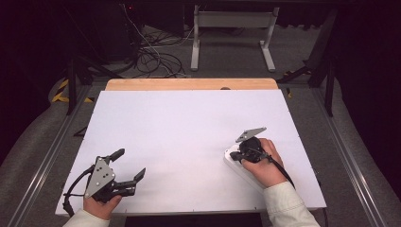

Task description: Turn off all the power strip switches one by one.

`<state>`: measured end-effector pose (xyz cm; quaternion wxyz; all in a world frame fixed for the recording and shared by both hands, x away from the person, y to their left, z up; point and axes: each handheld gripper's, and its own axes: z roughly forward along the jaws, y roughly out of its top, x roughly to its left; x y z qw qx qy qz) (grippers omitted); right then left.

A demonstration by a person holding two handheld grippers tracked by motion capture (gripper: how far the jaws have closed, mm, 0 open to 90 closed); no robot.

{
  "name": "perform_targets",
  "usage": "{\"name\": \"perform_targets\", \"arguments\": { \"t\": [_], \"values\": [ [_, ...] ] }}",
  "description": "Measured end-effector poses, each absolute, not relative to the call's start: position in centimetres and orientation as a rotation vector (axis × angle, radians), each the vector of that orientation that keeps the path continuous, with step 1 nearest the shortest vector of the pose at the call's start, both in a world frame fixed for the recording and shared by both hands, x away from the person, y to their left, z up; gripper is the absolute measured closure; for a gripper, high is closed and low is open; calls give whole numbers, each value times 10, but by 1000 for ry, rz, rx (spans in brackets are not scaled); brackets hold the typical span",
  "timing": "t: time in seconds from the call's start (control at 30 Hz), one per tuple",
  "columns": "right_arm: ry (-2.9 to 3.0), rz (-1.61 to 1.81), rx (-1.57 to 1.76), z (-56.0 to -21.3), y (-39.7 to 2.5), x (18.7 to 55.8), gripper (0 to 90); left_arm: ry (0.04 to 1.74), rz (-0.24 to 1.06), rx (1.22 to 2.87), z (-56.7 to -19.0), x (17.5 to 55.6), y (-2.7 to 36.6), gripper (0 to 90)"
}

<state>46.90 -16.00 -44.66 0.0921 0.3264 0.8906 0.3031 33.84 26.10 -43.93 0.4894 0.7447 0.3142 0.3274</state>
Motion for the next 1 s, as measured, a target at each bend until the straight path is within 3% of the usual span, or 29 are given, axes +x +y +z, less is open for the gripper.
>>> {"name": "perform_targets", "arguments": {
  "t": [0.33,0.57,0.93,1.0],
  "values": [
    [2618,875,945,-447,-159,468,900,762,801,1809,-439,338,262,128],
    [2478,1112,839,-425,-165,454,900,767,792,1804,-439,339,262,128],
    [2447,1164,785,-420,-165,450,899,760,802,1805,-439,339,262,128],
    [2445,1204,788,-419,-165,450,694,760,801,1804,-439,339,262,128]
  ]
}}
